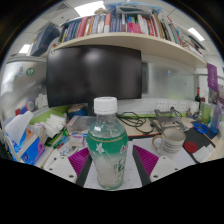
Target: Pour water
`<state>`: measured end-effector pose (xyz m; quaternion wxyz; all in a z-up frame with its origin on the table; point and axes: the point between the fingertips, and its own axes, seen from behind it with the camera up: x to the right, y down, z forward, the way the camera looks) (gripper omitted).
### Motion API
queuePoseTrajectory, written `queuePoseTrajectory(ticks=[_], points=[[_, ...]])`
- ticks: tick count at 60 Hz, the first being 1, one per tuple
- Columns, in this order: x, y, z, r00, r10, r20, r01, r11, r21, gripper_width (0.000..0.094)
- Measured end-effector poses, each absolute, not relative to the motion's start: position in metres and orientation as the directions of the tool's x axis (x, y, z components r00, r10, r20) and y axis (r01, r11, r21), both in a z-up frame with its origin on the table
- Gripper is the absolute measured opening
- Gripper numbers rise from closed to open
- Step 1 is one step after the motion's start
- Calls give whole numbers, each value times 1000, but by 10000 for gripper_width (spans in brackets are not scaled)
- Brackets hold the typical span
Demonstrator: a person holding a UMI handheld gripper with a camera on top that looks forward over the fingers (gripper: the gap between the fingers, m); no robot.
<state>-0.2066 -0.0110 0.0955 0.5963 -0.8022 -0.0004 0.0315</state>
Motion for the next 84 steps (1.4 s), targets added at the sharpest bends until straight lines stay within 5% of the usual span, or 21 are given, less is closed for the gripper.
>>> queuePoseTrajectory(ticks=[7, 31, 48, 63, 84], points=[[-216, 3, 92, 996, 92, -16, 9, -269, -963, 537], [-216, 9, 95, 999, 32, 13, 21, -241, -970, 337], [-202, 22, 137, 941, -53, -334, -335, -295, -895, 321], [-177, 41, 172, 446, -140, -884, -853, -365, -372, 318], [-139, 65, 200, -310, -210, -927, -834, -409, 371, 318]])
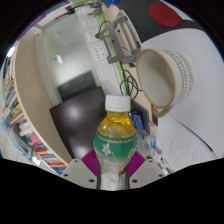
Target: Pour water
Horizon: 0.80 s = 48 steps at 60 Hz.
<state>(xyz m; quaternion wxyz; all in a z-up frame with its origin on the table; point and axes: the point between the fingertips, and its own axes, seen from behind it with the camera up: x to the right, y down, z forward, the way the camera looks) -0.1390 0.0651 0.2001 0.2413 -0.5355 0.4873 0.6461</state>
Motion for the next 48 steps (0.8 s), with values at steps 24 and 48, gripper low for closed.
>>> queuePoseTrajectory(ticks=[24, 48], points=[[-122, 70, 200, -565, -263, -782, -673, -402, 621, 318], [-17, 66, 266, 826, 86, -557, -517, -278, -810, 335]])
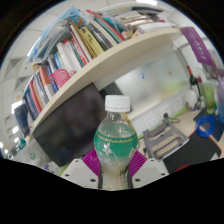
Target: Pour water
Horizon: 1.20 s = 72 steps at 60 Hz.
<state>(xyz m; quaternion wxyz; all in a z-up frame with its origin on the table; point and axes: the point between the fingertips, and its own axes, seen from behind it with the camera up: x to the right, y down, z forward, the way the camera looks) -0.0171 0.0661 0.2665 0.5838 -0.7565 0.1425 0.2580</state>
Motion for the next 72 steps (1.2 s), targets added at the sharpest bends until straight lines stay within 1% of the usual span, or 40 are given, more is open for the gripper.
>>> queuePoseTrajectory(ticks=[4, 6, 12, 16, 17, 21, 25, 31, 36, 44, 46, 50, 51, 54, 62, 64, 68, 69, 70, 72], points=[[23, 69, 271, 918, 43, -394, -378, -204, -903, 335], [40, 70, 269, 947, 21, -320, -311, -183, -933, 336], [93, 73, 248, 989, -43, -144, -149, -168, -974, 334], [118, 75, 219, 996, -67, -65, -77, -196, -978, 335], [121, 77, 205, 996, -74, -54, -67, -180, -981, 335], [133, 79, 179, 997, -66, -40, -54, -223, -973, 335], [141, 83, 151, 998, -57, -14, -27, -243, -970, 333], [144, 85, 119, 999, -40, -14, -24, -266, -964, 335], [145, 86, 105, 1000, -27, -11, -18, -266, -964, 337], [143, 85, 87, 1000, -11, -19, -21, -271, -962, 368], [144, 86, 90, 1000, -16, -10, -14, -243, -970, 373], [143, 84, 90, 1000, -13, 11, 7, -224, -974, 416], [143, 84, 90, 1000, -16, 12, 8, -218, -976, 459], [142, 83, 90, 1000, -16, 9, 5, -207, -978, 469], [141, 84, 90, 1000, 14, -7, -3, -215, -977, 542], [142, 83, 85, 1000, 13, -8, -5, -237, -971, 607], [142, 77, 77, 1000, 8, -9, -6, -267, -964, 822], [141, 75, 76, 1000, 10, -9, -6, -270, -963, 859], [140, 73, 76, 1000, 13, -9, -5, -271, -963, 874], [139, 67, 74, 1000, 16, -1, 4, -280, -960, 842]])
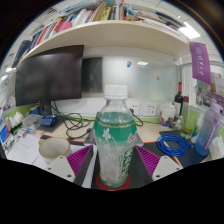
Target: Pour water
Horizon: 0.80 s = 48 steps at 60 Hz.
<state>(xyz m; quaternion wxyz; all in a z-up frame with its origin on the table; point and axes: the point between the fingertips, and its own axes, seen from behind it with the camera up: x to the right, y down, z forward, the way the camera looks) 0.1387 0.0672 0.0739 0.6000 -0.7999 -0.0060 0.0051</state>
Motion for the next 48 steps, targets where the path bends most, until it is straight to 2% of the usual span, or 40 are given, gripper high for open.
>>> queuePoseTrajectory(ticks=[7, 15, 26, 39, 48], points=[[142, 32, 66, 999, -12, 43, 36, -332, -943, 859], [130, -26, 75, 998, -31, 52, 37, -382, -923, 858], [76, -80, 142, 998, -50, 24, 5, -362, -932, 858], [15, -109, 219, 998, -53, 21, 3, -319, -948, 863], [-17, -118, 257, 999, -38, 4, -6, -270, -963, 861]])
